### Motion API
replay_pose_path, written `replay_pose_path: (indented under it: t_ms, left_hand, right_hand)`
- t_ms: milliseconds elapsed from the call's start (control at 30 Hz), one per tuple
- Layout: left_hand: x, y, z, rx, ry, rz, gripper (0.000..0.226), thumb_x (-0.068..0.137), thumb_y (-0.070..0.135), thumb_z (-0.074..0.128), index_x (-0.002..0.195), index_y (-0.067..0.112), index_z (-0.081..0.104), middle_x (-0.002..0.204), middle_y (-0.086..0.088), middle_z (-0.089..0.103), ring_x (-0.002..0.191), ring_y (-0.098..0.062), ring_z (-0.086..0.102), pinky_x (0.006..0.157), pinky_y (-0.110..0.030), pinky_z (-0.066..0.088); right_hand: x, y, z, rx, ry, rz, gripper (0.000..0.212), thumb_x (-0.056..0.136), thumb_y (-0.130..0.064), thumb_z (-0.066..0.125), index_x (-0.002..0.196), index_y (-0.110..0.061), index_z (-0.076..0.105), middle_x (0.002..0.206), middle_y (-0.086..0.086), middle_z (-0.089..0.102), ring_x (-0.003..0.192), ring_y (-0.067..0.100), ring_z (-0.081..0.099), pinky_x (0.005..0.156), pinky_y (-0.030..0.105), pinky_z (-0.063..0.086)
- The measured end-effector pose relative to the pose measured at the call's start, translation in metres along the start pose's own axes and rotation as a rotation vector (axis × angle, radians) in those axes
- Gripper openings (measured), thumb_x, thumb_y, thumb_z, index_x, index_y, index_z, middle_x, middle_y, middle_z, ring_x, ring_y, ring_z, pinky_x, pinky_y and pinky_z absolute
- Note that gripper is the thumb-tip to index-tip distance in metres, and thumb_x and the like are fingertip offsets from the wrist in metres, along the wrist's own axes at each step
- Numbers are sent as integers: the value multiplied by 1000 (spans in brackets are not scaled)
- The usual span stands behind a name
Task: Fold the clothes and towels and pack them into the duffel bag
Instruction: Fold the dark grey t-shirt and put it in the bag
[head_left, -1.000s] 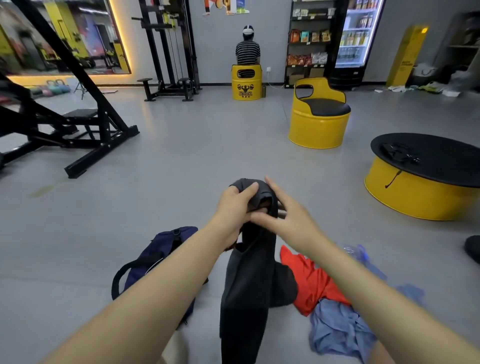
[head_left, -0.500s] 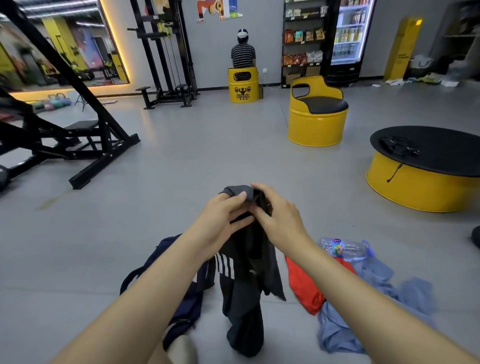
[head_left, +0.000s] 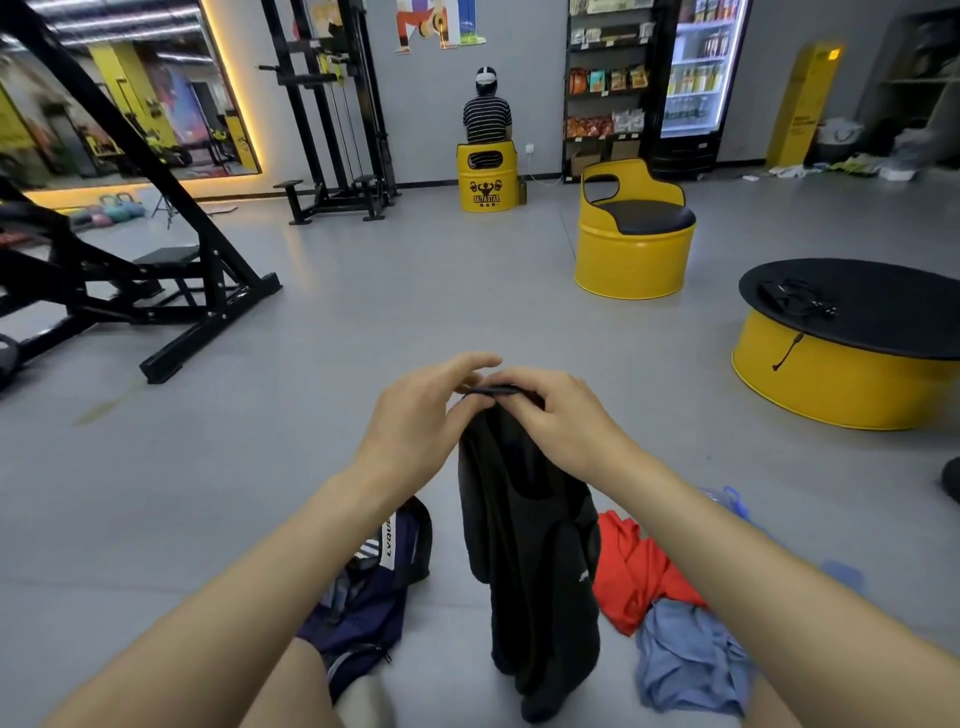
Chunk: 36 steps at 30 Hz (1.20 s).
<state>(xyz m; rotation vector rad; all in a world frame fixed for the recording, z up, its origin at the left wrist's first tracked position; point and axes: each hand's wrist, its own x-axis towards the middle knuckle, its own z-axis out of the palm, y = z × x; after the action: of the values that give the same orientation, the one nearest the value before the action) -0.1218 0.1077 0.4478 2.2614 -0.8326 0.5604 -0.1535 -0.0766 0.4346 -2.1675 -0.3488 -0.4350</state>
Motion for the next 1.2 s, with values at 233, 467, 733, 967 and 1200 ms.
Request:
replay_pose_path:
  t_ms: [233, 467, 733, 967, 1200]
  left_hand:
    - [-6, 2, 1, 2, 3, -8, 22, 97, 20, 60, 112, 33, 68, 98, 21, 72, 96, 0, 66, 88, -32, 54]
    - [7, 6, -14, -299, 137, -250, 19, 103, 17, 46, 102, 28, 61, 85, 25, 62, 63, -5, 51, 64, -25, 39]
    - [8, -51, -53, 165, -35, 23, 13, 101, 31, 51, 103, 29, 63, 98, 17, 65, 94, -14, 62, 82, -34, 49]
    - [6, -53, -82, 386, -311, 109, 59, 81, 82, 43, 121, 40, 54, 103, 19, 65, 89, -12, 59, 77, -36, 49]
    - [8, -92, -77, 336, -383, 13, 16, 94, 40, 63, 107, 37, 53, 74, 17, 60, 70, -9, 58, 66, -34, 45]
  right_hand:
    - [-10, -3, -2, 10, 45, 8, 14, 95, -27, 62, 107, -32, 56, 63, -12, 55, 63, 10, 50, 61, 25, 36]
    - [-28, 15, -11, -366, -184, 76, 40, 87, -14, 50, 121, -34, 43, 104, -2, 66, 95, 31, 60, 74, 38, 45]
    - [-25, 53, -46, -63, -15, 235, 52, 87, 1, 44, 106, -45, 61, 87, -4, 69, 81, 27, 60, 75, 41, 49]
    - [-16, 31, -59, 104, -1, 146, 15, 85, -33, 55, 96, -37, 64, 63, 5, 51, 61, 13, 41, 61, 34, 32]
    - [-26, 64, -71, -584, -204, -153, 50, 85, -58, 65, 130, -43, 47, 113, -11, 68, 101, 17, 64, 79, 38, 52]
